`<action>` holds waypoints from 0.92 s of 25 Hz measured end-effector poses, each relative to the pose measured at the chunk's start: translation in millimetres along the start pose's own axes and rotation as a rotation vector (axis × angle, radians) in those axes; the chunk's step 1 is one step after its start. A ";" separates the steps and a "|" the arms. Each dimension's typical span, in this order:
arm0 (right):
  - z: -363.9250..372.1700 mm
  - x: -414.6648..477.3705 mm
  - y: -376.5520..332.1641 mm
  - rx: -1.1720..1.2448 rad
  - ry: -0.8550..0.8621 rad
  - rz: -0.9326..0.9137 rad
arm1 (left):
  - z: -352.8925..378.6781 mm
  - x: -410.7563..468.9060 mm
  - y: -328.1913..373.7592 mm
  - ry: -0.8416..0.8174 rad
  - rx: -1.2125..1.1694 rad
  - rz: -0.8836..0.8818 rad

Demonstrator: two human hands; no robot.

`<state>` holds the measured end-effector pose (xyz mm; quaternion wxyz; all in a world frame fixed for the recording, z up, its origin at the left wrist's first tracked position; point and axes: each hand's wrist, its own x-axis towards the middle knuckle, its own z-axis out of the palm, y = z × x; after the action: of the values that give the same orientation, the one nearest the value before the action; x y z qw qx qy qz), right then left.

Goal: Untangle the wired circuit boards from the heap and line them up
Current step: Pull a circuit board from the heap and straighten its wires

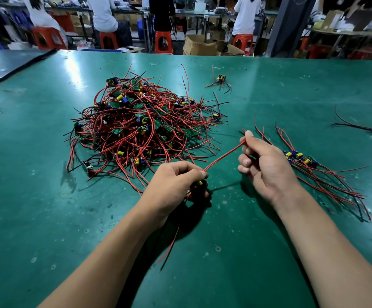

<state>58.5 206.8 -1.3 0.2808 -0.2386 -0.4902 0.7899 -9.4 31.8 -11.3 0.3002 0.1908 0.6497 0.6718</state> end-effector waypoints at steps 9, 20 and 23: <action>-0.9 2.5 2.9 -0.165 0.040 -0.016 | -0.4 0.5 1.5 -0.026 0.038 0.004; 2.2 -2.7 5.1 -0.153 0.006 -0.010 | 0.0 0.4 -0.6 0.003 -0.066 -0.013; 3.4 -2.9 5.6 -0.160 0.005 0.004 | 1.4 0.3 0.7 0.015 -0.118 -0.022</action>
<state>57.2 200.7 -4.8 0.2603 -0.2633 -0.5505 0.7482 -8.9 33.1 -10.6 0.3132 0.1605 0.6135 0.7070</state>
